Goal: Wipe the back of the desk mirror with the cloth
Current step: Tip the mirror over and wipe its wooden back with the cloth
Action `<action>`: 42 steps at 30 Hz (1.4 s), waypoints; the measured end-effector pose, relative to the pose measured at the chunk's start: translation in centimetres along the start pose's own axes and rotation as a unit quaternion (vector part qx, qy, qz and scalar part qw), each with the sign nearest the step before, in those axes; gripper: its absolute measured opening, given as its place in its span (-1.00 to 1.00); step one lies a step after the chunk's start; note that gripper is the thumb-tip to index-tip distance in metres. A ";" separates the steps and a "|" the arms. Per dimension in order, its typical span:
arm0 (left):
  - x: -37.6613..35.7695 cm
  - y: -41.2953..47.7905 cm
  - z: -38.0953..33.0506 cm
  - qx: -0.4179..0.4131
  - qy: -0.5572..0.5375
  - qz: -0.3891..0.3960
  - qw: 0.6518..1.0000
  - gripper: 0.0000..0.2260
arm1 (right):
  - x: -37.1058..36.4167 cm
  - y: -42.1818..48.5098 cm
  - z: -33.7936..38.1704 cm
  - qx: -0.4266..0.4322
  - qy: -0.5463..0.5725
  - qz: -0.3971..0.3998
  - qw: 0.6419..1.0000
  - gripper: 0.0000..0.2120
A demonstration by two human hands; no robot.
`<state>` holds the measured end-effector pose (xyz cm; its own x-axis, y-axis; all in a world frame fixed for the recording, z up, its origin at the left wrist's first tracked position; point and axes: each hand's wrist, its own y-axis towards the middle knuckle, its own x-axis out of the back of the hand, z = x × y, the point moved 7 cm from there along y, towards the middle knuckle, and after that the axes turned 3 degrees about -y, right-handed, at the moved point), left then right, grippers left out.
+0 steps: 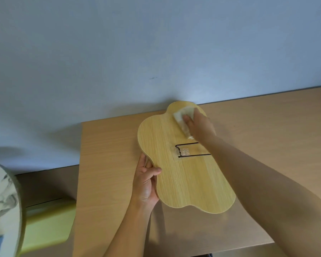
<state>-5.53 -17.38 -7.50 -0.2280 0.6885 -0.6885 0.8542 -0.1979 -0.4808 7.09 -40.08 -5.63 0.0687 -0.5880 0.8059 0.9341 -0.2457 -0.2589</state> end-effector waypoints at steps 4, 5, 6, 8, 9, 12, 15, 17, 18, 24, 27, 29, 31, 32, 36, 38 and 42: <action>0.1 0.1 0.0 0.001 0.004 0.011 1.000 -0.41 | 2.4 1.3 -6.7 -0.118 -0.021 -0.068 0.990 -0.67; 0.1 0.1 0.0 0.002 0.007 0.011 1.000 -0.42 | 3.0 1.3 -7.6 -0.138 -0.030 -0.082 0.987 -0.70; 0.2 0.1 -0.1 0.003 0.010 0.009 1.000 -0.42 | 3.5 1.4 -8.0 -0.142 -0.036 -0.096 0.984 -0.73; 0.0 0.0 -0.2 0.006 0.011 0.008 1.000 -0.43 | 4.2 1.5 -6.6 -0.102 -0.023 -0.113 0.988 -0.77; -0.1 0.0 -0.3 0.008 0.012 0.006 1.000 -0.44 | 4.2 1.2 -4.7 -0.065 -0.003 -0.111 0.992 -0.78; -0.2 -0.1 -0.3 0.009 0.013 -0.001 1.000 -0.44 | 2.3 -1.1 2.9 0.072 0.063 -0.073 0.993 -0.84; 0.0 0.0 -0.3 0.009 0.016 -0.008 1.000 -0.42 | -1.6 -3.3 7.8 0.169 0.053 0.002 0.984 -0.75; 0.1 0.1 -0.3 0.011 0.018 -0.008 1.000 -0.40 | -2.9 -2.8 6.8 0.152 0.047 0.027 0.987 -0.72; 0.3 0.1 -0.3 0.011 0.017 -0.008 1.000 -0.39 | -3.0 -2.4 5.5 0.130 0.053 0.028 0.990 -0.69; 0.9 0.3 -0.2 0.011 0.011 -0.015 1.000 -0.35 | 0.2 0.0 -5.4 0.005 0.003 -0.064 0.998 -0.64; 1.1 0.3 -0.3 0.011 0.017 -0.017 1.000 -0.33 | 1.9 0.6 -9.7 -0.072 -0.044 -0.106 0.991 -0.64; 1.1 0.3 -0.3 0.011 0.019 -0.019 1.000 -0.33 | 3.5 0.7 -10.4 -0.106 -0.058 -0.169 0.978 -0.68; 1.2 0.3 -0.3 0.012 0.017 -0.017 1.000 -0.32 | 4.3 1.2 -8.8 -0.109 -0.035 -0.189 0.975 -0.68; 1.3 0.3 -0.3 0.012 0.015 -0.018 1.000 -0.31 | 4.1 1.8 -7.0 -0.089 -0.006 -0.164 0.982 -0.66; 1.6 0.5 -0.1 0.014 0.001 -0.021 1.000 -0.28 | 0.8 3.5 2.8 0.021 0.129 -0.047 0.990 -0.63; 1.9 0.6 -0.1 0.014 -0.002 -0.020 1.000 -0.28 | -0.8 3.8 5.3 0.055 0.102 -0.031 0.993 -0.65; 2.6 1.0 0.0 0.018 0.003 -0.017 1.000 -0.30 | -1.1 5.1 2.6 0.036 0.026 -0.052 0.998 -0.69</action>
<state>-5.22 -15.77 -9.76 -0.2544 0.6995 -0.6678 0.8288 -0.1982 -0.5233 12.67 -38.67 -6.44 -0.0464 -0.6024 0.7969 0.9583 -0.2521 -0.1348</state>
